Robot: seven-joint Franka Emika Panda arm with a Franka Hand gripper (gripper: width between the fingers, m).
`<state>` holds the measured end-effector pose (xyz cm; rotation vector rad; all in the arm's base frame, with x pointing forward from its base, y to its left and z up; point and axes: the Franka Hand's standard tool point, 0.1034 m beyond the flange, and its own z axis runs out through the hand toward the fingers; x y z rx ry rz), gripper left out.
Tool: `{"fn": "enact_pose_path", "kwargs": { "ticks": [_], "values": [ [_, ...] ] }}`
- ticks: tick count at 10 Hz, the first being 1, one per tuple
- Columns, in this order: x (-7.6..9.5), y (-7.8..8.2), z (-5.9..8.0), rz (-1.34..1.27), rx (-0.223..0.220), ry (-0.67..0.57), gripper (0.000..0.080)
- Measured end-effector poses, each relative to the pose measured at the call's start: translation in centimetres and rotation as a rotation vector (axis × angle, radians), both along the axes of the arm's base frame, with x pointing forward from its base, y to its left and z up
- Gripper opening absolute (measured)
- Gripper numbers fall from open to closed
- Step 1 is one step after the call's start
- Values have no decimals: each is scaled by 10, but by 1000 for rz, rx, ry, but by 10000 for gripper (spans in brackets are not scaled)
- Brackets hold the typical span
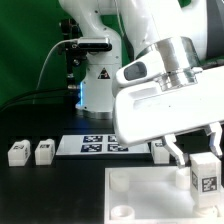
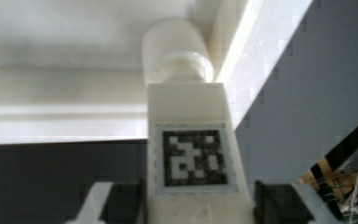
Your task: Assemble one leg
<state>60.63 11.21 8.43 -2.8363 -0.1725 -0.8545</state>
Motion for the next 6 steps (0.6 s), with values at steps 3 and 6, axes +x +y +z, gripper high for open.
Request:
{"fn": "enact_pose_path", "kwargs": {
  "ticks": [3,6],
  "values": [
    [11,5,-1,-32,-35,-25,292],
    [11,5,-1,-29,-54,-24,292]
  ]
}}
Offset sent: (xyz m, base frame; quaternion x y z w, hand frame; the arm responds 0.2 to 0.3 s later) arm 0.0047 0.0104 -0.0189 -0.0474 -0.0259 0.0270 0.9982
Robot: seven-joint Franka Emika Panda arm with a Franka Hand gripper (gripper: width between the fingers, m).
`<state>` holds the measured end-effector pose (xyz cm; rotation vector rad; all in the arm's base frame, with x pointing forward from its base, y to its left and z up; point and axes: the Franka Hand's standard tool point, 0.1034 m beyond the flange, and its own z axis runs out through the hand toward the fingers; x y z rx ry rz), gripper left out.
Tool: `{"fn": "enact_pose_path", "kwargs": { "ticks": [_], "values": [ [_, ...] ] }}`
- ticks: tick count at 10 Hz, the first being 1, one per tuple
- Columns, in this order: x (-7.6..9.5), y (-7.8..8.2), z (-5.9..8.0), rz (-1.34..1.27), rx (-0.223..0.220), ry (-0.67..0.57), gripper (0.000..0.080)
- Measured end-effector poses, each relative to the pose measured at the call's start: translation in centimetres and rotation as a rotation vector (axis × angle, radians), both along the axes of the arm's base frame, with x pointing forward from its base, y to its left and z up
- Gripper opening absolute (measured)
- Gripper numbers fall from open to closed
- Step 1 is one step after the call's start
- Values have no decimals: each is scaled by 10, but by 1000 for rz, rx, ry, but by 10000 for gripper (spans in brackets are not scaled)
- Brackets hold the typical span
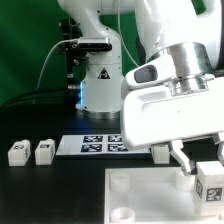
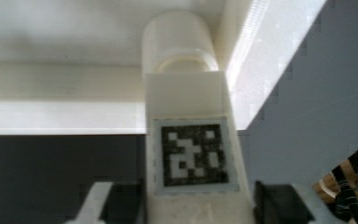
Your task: Assemble one leg
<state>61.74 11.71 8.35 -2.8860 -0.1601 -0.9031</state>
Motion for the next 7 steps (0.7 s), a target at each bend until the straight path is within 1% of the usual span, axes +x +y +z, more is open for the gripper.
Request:
{"fn": "enact_pose_path", "kwargs": {
  "ticks": [1,2,3,4,5,7],
  "values": [
    [-2,0,-2,3,2,12,382],
    [-2,0,-3,3,2,12,519],
    [-2,0,-3,3,2,13,519],
    [-2,0,-4,3,2,14,622],
    [-2,0,-4,3,2,15,641],
    [-3,0,-5,3,2,16,648]
  ]
}}
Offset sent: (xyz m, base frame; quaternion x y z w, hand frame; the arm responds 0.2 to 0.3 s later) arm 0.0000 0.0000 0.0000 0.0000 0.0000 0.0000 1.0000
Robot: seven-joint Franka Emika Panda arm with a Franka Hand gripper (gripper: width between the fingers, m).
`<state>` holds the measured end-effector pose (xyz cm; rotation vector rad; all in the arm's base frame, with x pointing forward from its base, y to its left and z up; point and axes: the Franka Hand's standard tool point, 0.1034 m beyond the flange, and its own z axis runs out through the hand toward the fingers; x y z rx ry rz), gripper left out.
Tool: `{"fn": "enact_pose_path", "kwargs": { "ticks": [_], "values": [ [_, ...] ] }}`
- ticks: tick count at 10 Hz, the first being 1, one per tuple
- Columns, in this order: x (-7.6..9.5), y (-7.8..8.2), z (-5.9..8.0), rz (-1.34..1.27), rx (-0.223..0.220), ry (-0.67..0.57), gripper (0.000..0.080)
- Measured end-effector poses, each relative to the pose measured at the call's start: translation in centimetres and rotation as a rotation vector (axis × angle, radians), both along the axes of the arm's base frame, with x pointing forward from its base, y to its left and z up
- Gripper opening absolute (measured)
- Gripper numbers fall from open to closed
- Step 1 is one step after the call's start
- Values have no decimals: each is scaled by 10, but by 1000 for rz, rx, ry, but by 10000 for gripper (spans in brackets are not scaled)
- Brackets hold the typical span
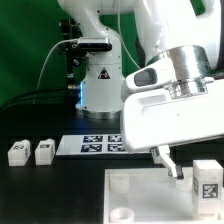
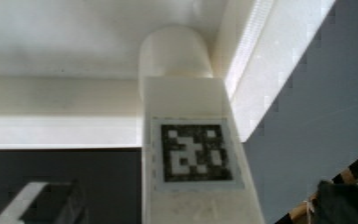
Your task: Assemble one leg
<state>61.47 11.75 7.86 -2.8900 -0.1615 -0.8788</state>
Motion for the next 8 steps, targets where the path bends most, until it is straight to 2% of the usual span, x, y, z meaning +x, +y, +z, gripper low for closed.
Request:
{"fn": "enact_pose_path", "kwargs": {
  "ticks": [5,6,7,8],
  "values": [
    [-1,2,-2,-7,11,19,648],
    [-1,13,1,-100,113,155,648],
    [10,15,15,-113,130,157,648],
    [11,14,12,-123,145,197,648]
  ]
}}
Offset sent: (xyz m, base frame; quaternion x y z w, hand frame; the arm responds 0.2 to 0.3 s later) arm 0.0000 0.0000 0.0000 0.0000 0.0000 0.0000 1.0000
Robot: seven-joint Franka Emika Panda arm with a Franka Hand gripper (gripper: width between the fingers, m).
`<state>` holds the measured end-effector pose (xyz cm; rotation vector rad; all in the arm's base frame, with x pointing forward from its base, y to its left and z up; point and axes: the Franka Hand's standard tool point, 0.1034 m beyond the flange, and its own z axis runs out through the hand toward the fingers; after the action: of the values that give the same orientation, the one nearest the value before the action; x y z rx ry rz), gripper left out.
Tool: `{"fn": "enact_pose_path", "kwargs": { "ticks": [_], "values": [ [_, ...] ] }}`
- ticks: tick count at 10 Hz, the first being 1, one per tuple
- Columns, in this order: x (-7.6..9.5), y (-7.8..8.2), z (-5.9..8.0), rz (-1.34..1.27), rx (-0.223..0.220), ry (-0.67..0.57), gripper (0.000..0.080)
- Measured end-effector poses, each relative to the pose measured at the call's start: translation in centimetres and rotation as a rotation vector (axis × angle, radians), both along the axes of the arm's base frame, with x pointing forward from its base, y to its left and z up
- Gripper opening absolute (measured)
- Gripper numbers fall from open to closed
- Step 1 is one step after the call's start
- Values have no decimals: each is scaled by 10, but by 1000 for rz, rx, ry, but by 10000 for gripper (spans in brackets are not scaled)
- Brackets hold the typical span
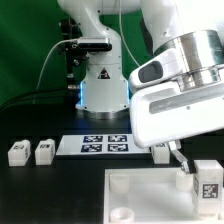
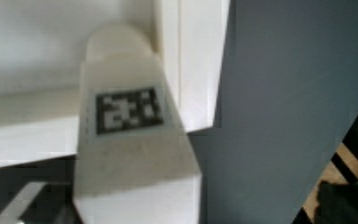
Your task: Assemble one leg
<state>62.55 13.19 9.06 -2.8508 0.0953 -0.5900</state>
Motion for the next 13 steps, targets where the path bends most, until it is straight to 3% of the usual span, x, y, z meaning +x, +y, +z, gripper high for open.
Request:
{"fn": "enact_pose_path", "kwargs": {
  "ticks": [1,2,3,5,11,13],
  "values": [
    [-5,1,-6,19,41,144,648],
    [1,-6,-5,27,52,194,648],
    [-7,-9,-10,68,60,298,648],
    [-9,-14,-7,121,71,418,648],
    [-5,-16,-8,46,68,409,648],
    [-1,-3,-5,-88,45,423,648]
  ]
}}
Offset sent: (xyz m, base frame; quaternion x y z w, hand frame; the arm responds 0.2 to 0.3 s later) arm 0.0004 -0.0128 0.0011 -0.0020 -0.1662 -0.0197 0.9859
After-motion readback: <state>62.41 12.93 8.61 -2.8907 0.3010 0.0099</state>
